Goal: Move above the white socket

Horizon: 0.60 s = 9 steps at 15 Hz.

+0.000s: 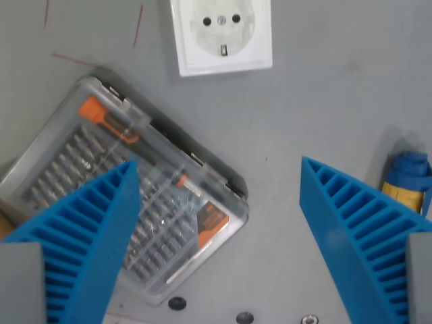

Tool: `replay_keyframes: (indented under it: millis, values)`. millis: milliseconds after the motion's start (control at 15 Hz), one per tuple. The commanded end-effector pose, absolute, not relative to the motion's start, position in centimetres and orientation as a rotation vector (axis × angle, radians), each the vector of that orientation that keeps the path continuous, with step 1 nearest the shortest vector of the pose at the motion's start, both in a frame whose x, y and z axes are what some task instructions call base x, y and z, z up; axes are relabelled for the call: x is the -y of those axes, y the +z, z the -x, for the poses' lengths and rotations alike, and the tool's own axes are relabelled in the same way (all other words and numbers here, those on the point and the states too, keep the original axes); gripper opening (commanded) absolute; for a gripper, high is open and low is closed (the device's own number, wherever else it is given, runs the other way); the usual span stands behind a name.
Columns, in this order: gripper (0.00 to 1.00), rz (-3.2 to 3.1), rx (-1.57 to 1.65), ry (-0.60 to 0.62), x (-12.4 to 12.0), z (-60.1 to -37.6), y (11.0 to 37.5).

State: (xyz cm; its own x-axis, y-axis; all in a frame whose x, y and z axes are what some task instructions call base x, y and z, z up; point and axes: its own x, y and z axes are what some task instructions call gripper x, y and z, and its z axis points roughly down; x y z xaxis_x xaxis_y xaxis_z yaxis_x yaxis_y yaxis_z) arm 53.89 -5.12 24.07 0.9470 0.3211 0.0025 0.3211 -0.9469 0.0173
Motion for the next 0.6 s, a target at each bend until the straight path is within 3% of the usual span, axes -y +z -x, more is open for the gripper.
replay_keyframes:
  millis: [67, 600]
  values:
    - [1.00, -3.081, -0.589, 0.000, 4.9, -55.2, 23.5]
    - [1.00, -3.069, -0.630, 0.006, 4.3, -56.8, 21.6]
